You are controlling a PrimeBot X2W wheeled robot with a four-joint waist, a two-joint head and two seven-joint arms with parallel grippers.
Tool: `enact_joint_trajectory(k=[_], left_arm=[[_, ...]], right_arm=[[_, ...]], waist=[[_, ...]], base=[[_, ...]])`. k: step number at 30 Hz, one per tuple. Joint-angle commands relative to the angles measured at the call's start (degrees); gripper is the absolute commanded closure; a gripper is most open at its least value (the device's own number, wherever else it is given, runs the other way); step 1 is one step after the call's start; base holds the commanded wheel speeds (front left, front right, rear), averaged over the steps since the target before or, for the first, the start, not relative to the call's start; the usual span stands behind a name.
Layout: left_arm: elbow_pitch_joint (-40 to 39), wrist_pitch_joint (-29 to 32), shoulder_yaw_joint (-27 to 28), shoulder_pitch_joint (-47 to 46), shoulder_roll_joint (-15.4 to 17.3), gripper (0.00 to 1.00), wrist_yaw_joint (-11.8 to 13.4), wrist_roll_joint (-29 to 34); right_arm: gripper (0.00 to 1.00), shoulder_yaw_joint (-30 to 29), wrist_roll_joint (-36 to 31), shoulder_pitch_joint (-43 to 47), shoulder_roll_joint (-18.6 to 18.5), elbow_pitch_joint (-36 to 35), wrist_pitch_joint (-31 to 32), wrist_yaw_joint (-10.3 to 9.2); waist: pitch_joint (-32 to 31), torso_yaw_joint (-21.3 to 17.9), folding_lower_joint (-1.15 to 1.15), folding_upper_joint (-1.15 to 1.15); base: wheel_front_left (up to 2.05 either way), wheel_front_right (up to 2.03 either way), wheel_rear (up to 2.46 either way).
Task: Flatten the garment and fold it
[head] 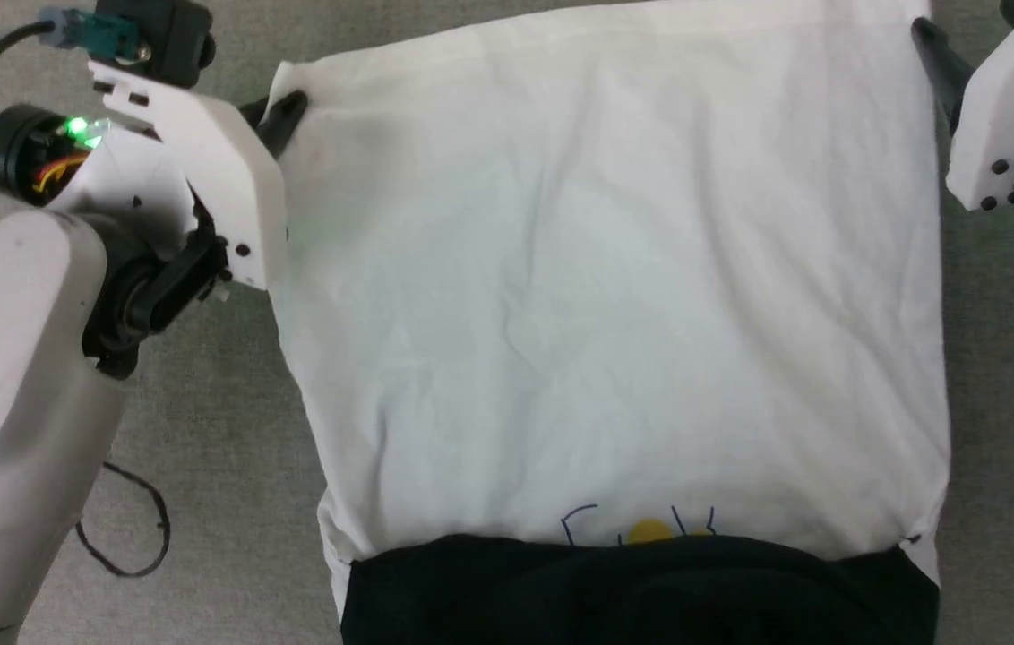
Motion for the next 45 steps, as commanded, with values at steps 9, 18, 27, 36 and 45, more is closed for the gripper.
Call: enact_joint_trajectory(k=[9,18,27,36,45], left_arm=[[0.81,-0.70,-0.76,-1.82,-1.01,1.00,-0.69,0.38],[1.56,-6.89,1.54,-2.75,-0.75,1.00,-0.78,1.21],[5.12,-20.15,4.85,-6.06,-1.96,1.00,0.32,5.03],[8.30,-27.61,4.54,-6.96,-2.64,1.00,-1.23,6.96],[5.14,-32.26,2.73,0.80,-1.05,1.00,-3.27,7.34]], right_arm=[[1.00,-1.02,-0.56,-0.90,2.67,2.07,2.85,-0.05],[1.00,-3.20,-2.17,-2.08,3.12,1.07,-2.73,-0.05],[1.00,-4.60,-1.35,-4.33,0.69,1.74,-10.78,-0.05],[1.00,-4.32,-0.37,-3.93,-1.22,4.05,-16.20,-0.05],[1.00,-1.95,3.78,3.77,-2.04,1.85,-18.34,-0.05]], waist=[[3.01,1.85,-0.01,0.00],[0.93,0.03,-0.01,0.00],[-5.09,-2.08,-0.01,0.00],[-11.68,-2.21,-0.01,0.00],[-17.48,-1.60,-0.01,0.00]], base=[[0.00,0.00,0.00],[0.00,0.00,0.00],[0.00,0.00,0.00],[0.00,0.00,0.00],[0.00,0.00,0.00]])
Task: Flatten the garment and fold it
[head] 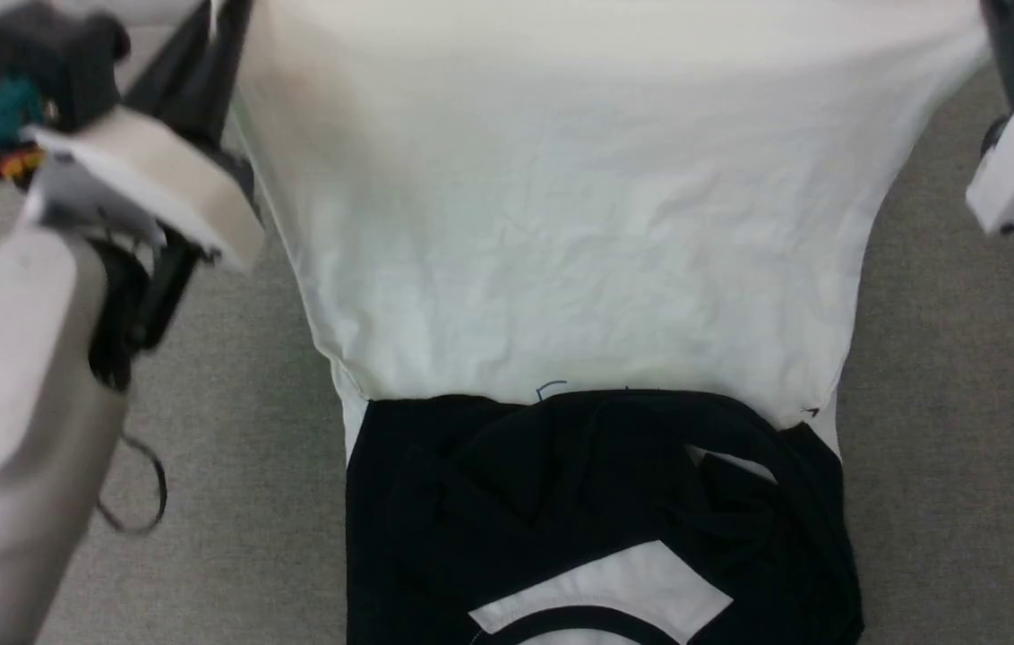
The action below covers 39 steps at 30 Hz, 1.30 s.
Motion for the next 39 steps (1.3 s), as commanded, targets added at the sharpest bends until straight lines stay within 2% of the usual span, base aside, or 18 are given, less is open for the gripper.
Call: enact_joint_trajectory(k=[1,7,13,17,22,30,35,39], left_arm=[[-0.88,-0.78,0.39,2.80,0.22,1.00,0.19,-0.67],[-13.22,-2.84,2.24,19.95,2.75,1.00,3.87,-4.48],[-25.02,-4.42,4.35,38.43,5.89,1.00,8.85,-7.37],[-29.35,-5.50,4.06,48.28,6.99,1.00,10.32,-8.72],[-32.46,-5.58,2.93,57.02,7.55,1.00,10.49,-11.59],[-36.21,-2.80,1.94,69.83,9.38,1.00,10.32,-19.63],[-33.63,0.81,-0.85,72.36,9.92,1.00,9.54,-22.02],[-30.50,1.85,-2.12,70.71,9.41,1.00,9.34,-21.15]], right_arm=[[1.00,-0.18,0.88,2.11,-0.35,-0.92,-0.47,-0.13],[1.00,-2.54,5.98,16.48,0.78,-9.79,-0.09,-0.13],[1.00,-6.81,8.88,33.56,4.69,-20.68,0.72,-0.13],[1.00,-8.75,10.67,44.24,8.26,-25.92,0.62,-0.13],[1.00,-9.51,13.56,54.72,10.70,-29.29,-0.08,-0.13],[1.00,-8.27,15.65,64.55,11.27,-32.53,1.59,-0.13],[1.00,-7.25,14.23,67.31,11.31,-31.08,2.61,-0.13],[1.00,-5.79,13.13,68.71,11.32,-29.39,2.76,-0.13]], waist=[[-3.41,0.36,0.01,0.00],[-8.15,0.64,0.01,0.00],[-11.07,1.39,0.01,0.00],[-12.33,1.91,0.01,0.00],[-13.18,1.87,0.01,0.00],[-13.98,0.45,0.01,0.00],[-15.15,-0.06,0.01,0.00],[-16.11,-0.04,0.01,0.00]], base=[[0.00,0.00,0.00],[0.00,0.00,0.00],[0.00,0.00,0.00],[0.00,0.00,0.00],[0.00,0.00,0.00],[0.00,0.00,0.00],[0.00,0.00,0.00],[0.00,0.00,0.00]])
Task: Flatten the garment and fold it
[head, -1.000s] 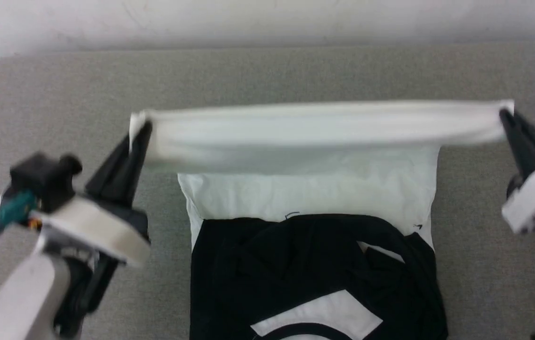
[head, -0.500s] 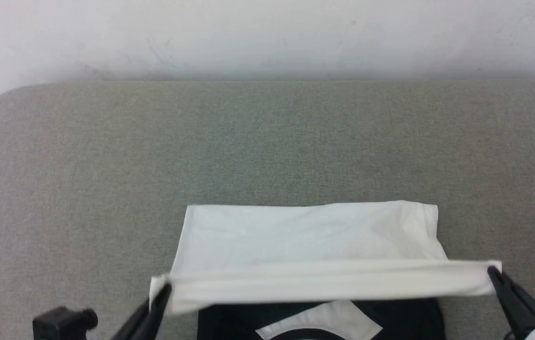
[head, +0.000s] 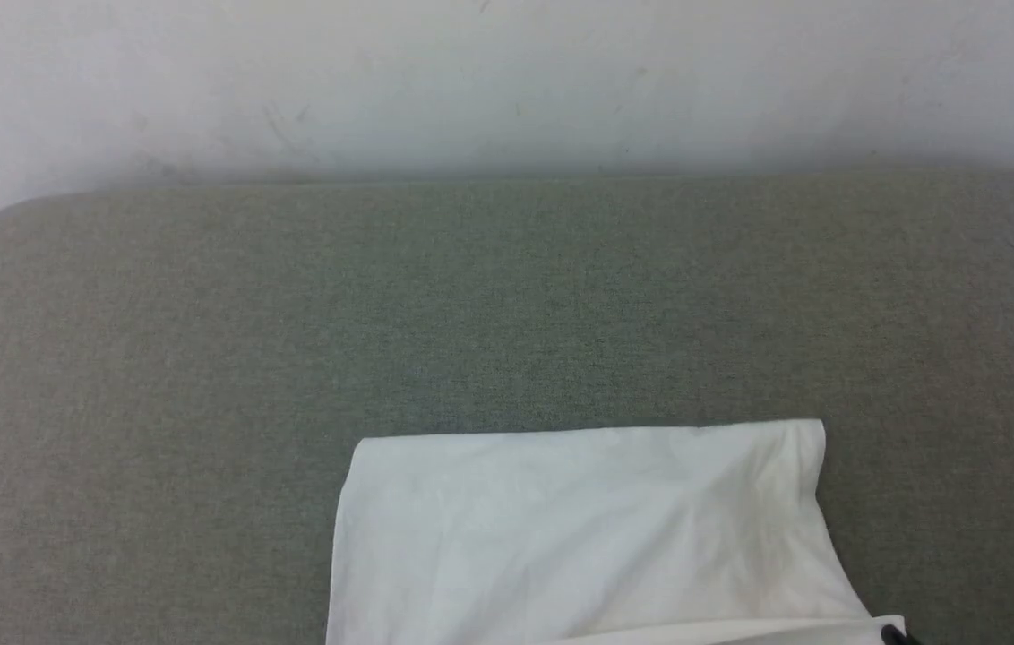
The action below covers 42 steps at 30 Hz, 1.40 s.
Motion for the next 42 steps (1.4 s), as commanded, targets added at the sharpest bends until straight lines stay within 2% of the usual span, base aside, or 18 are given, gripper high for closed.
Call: enact_joint_trajectory(k=[1,3,4,5,6,7,8,9,10,14,16,19,21,24,29,42], left_arm=[[1.06,-0.10,-0.18,-1.71,-0.51,1.00,-0.38,0.84],[2.57,-0.12,-0.84,-3.22,-1.50,1.00,-0.52,1.53],[3.19,-0.22,-1.14,-4.04,-2.06,0.93,-0.54,1.95],[3.75,-0.48,-1.29,-4.80,-2.83,0.81,-0.50,2.12],[4.28,-0.50,-1.53,-5.38,-3.51,0.73,-0.51,2.12],[4.75,-0.39,-1.84,-5.88,-3.98,0.66,-0.50,2.22],[5.11,-0.52,-1.95,-6.38,-4.43,0.51,-0.43,2.38],[5.38,-0.73,-1.95,-6.75,-4.85,0.08,-0.30,2.48],[5.53,-0.88,-1.91,-6.97,-5.12,0.00,-0.13,2.54],[4.02,-4.27,0.79,-7.55,-6.41,0.00,1.42,2.68],[2.34,-8.37,4.06,-7.86,-7.31,0.00,3.44,3.62],[-0.16,-14.99,8.86,-8.51,-7.99,0.00,7.62,7.69],[-1.74,-17.23,11.05,-9.06,-8.62,0.00,9.56,10.30],[-3.40,-18.39,11.97,-9.81,-8.48,0.00,10.97,14.88],[-3.63,-18.66,10.76,-11.43,-8.29,0.00,11.07,18.41],[-2.04,-17.62,8.66,-15.02,-8.80,0.00,10.01,19.07]], right_arm=[[1.00,0.38,-0.79,0.42,0.12,0.59,-0.41,-0.05],[1.00,1.18,-1.20,0.25,0.13,1.51,-0.91,-0.05],[0.86,1.60,-1.53,-0.03,0.13,1.80,-1.32,-0.05],[0.62,1.96,-1.66,-0.32,0.13,2.15,-1.67,-0.05],[0.53,2.35,-1.65,-0.61,0.13,2.49,-1.92,-0.05],[0.11,2.85,-1.85,-0.91,0.13,2.66,-2.11,-0.05],[0.00,3.38,-2.13,-1.16,0.13,2.75,-2.26,-0.05],[0.00,3.84,-2.25,-1.36,0.13,2.80,-2.30,-0.05],[0.00,4.13,-2.22,-1.54,0.13,2.71,-2.26,-0.05],[0.00,3.79,-1.02,-2.56,-0.81,0.53,-2.78,-0.05],[0.00,2.17,-0.87,-3.35,-0.92,-0.95,-3.31,-0.05],[0.00,-0.48,-2.08,-4.82,-0.87,-1.24,-4.01,-0.05],[0.00,-1.26,-3.41,-6.06,-0.76,-0.45,-4.22,-0.05],[0.00,-0.91,-4.50,-8.06,-0.51,1.82,-3.89,-0.05],[0.00,0.87,-5.00,-11.17,-0.42,6.51,-2.91,-0.05],[0.00,4.74,-3.65,-16.50,-1.34,17.71,-0.77,-0.05]], waist=[[-0.56,0.01,0.01,0.00],[-0.96,-0.09,0.01,0.00],[-1.10,-0.13,0.01,0.00],[-1.23,-0.19,0.01,0.00],[-1.38,-0.27,0.01,0.00],[-1.48,-0.34,0.01,0.00],[-1.52,-0.40,0.01,0.00],[-1.53,-0.47,0.01,0.00],[-1.43,-0.57,0.01,0.00],[-0.52,-0.63,0.01,0.00],[0.17,-0.58,0.01,0.00],[1.47,-0.32,0.01,0.00],[2.53,0.05,0.01,0.00],[4.31,0.68,0.01,0.00],[6.89,2.14,0.01,0.00],[9.91,5.27,0.01,0.00]], base=[[0.00,0.00,0.00],[0.00,0.00,0.00],[0.00,0.00,0.00],[0.00,0.00,0.00],[0.00,0.00,0.00],[0.00,0.00,0.00],[0.00,0.00,0.00],[0.00,0.00,0.00],[0.00,0.00,0.00],[0.00,0.00,0.00],[0.00,0.00,0.00],[0.00,0.00,0.00],[0.00,0.00,0.00],[0.00,0.00,0.00],[0.00,0.00,0.00],[0.00,0.00,0.00]])
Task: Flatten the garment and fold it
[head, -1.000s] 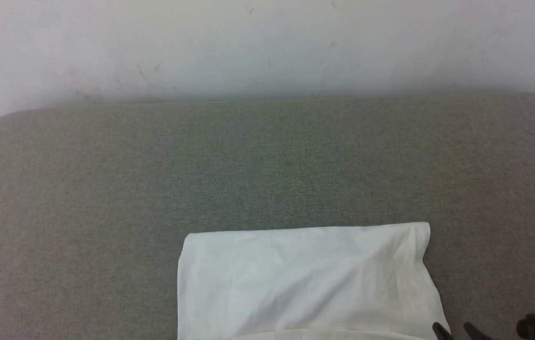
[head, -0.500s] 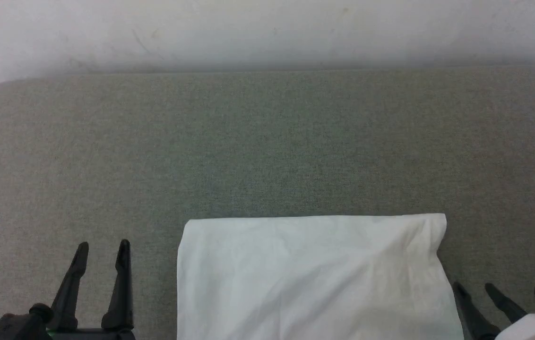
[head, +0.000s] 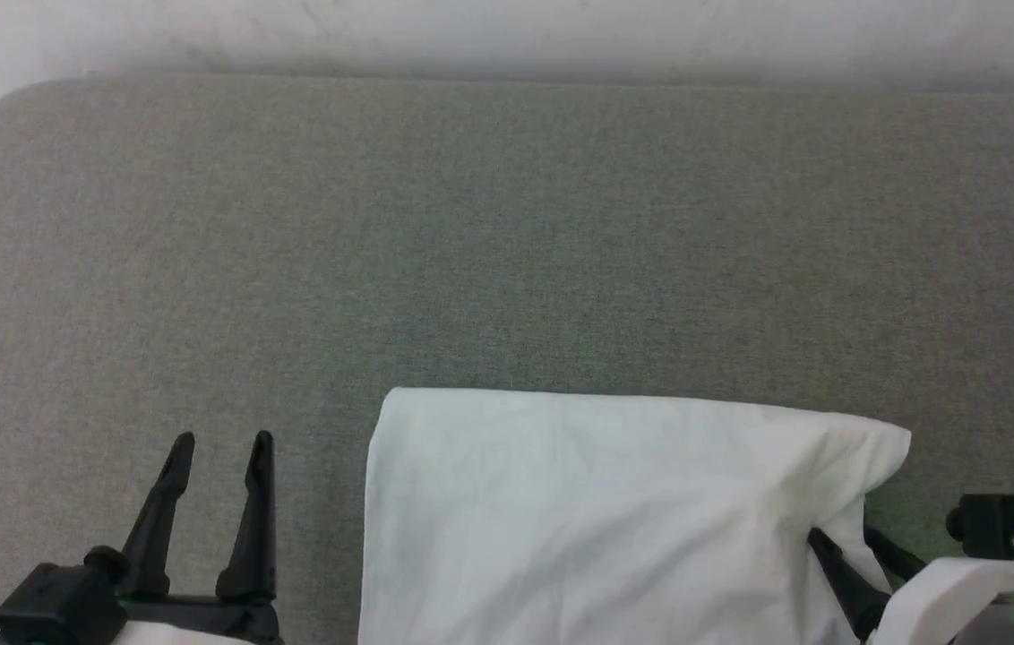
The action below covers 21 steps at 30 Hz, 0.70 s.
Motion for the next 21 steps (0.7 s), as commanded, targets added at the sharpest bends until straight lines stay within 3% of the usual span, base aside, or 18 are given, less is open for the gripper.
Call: enact_joint_trajectory(k=[1,2,3,4,5,16,21], left_arm=[[0.26,0.07,-0.08,-1.13,-0.24,0.00,-0.51,0.41],[0.35,0.14,-0.14,-1.34,-0.26,0.00,-0.57,0.40],[0.43,0.20,-0.19,-1.58,-0.28,0.00,-0.62,0.39],[0.52,0.27,-0.26,-1.82,-0.30,0.00,-0.70,0.37],[0.64,0.34,-0.34,-2.05,-0.33,0.00,-0.78,0.34],[1.85,0.24,-0.26,-2.12,-0.95,0.00,-1.06,-0.70],[2.21,0.13,-0.18,-1.51,-1.04,0.00,-0.97,-1.00]], right_arm=[[0.00,1.24,0.55,-0.39,0.26,1.68,1.48,-0.04],[0.01,1.81,0.82,-0.62,0.30,2.24,2.31,-0.04],[0.39,1.86,0.96,-0.88,0.42,2.75,2.88,-0.04],[0.64,1.81,0.90,-1.16,0.54,3.24,3.38,-0.04],[1.00,1.87,0.76,-1.45,0.65,3.57,3.76,-0.04],[1.00,-6.79,-3.25,-6.22,1.46,1.84,1.44,-0.04],[1.00,-13.94,-6.23,-7.79,-0.70,1.30,1.74,-0.04]], waist=[[0.67,0.60,0.00,0.00],[0.80,0.64,0.00,0.00],[0.91,0.67,0.00,0.00],[0.96,0.69,0.00,0.00],[0.93,0.68,0.00,0.00],[-2.22,-1.69,0.00,0.00],[-3.94,-2.65,0.00,0.00]], base=[[0.00,0.00,0.00],[0.00,0.00,0.00],[0.00,0.00,0.00],[0.00,0.00,0.00],[0.00,0.00,0.00],[0.00,0.00,0.00],[0.00,0.00,0.00]])
